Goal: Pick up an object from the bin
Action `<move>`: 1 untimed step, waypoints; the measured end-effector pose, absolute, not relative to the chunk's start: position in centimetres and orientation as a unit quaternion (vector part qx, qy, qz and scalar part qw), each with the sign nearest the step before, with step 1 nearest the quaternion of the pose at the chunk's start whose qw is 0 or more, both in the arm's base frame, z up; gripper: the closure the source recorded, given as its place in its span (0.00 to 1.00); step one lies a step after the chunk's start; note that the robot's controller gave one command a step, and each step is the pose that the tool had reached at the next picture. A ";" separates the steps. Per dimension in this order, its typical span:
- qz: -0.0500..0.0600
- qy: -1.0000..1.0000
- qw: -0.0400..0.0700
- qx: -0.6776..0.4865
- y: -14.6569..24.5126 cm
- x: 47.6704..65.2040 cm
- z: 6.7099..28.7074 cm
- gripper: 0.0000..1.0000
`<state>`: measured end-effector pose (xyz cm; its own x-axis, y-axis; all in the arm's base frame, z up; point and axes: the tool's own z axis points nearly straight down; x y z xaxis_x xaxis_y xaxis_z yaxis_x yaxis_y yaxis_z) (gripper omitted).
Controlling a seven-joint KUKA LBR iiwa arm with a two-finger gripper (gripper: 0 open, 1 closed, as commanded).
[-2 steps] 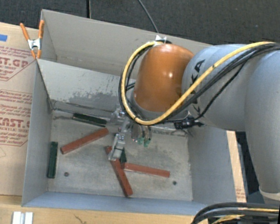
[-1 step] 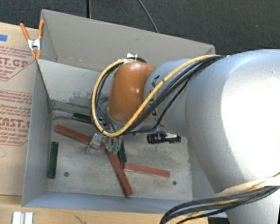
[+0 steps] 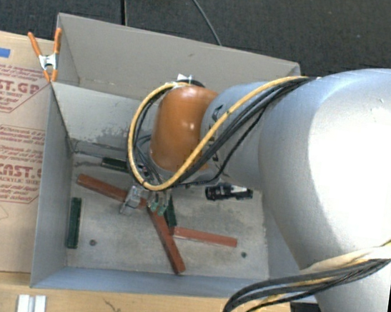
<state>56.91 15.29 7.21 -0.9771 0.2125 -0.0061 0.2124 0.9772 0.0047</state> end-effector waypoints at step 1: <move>0.001 0.996 0.000 0.087 15.4 54.9 15.8 1.00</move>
Offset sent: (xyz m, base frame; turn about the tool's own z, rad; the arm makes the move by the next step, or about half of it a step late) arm 0.0000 0.0000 0.0000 0.0000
